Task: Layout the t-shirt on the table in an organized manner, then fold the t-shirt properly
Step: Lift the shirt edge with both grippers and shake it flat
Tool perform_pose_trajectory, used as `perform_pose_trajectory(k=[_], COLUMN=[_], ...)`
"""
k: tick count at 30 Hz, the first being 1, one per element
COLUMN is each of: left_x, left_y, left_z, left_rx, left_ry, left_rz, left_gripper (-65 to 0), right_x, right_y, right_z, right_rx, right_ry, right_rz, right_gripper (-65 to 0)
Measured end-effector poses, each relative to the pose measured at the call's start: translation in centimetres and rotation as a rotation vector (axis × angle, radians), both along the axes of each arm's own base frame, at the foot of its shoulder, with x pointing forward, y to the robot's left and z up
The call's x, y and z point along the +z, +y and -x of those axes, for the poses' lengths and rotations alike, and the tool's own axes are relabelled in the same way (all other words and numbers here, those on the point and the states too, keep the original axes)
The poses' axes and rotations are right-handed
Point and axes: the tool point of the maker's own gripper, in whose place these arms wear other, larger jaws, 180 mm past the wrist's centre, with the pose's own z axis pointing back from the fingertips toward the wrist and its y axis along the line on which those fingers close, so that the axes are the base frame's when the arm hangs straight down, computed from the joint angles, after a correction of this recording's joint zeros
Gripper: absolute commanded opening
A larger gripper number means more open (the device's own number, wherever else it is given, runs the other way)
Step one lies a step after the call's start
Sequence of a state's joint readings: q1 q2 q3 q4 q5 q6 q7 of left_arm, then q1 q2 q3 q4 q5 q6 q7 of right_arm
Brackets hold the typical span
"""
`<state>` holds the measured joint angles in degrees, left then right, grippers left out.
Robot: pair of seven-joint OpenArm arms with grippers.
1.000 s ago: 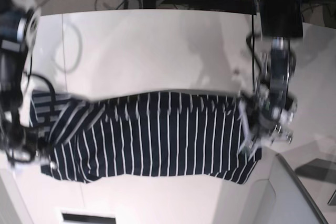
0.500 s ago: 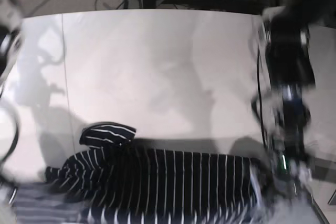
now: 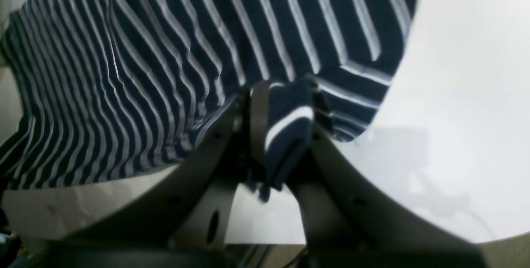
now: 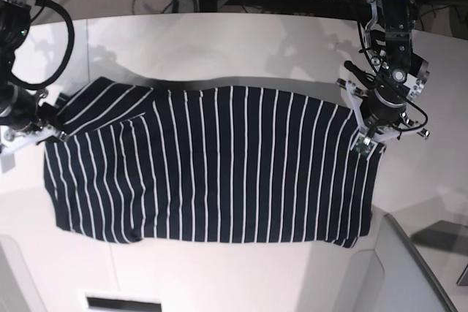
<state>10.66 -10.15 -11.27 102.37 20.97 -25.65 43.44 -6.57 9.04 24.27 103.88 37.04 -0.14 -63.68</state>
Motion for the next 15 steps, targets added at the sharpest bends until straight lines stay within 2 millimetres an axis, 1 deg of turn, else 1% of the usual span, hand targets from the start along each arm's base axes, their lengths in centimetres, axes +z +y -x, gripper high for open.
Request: perform_pose_trajectory(k=[5, 9, 12, 15], left_x=[-0.5, -0.5, -0.5, -0.5], left_y=[-0.4, -0.7, -0.7, -0.6], left_z=[0.4, 0.4, 0.4, 0.4], left_rx=[-0.008, -0.012, -0.012, -0.011], left_ry=[0.013, 0.013, 0.013, 0.013], left_rz=[0.009, 0.012, 0.012, 0.012], left_gripper=[-65.0, -65.0, -65.0, -65.0], right_x=[-0.5, -0.5, -1.1, -1.8], right_y=[-0.1, 0.0, 0.0, -0.1], right_z=[0.7, 0.7, 1.4, 1.6], right_rx=[-0.006, -0.004, -0.006, -0.011], right_ry=[0.015, 0.016, 0.038, 0.058], right_rz=[0.000, -0.004, -0.004, -0.014], right_gripper=[-65.0, -65.0, -65.0, -65.0])
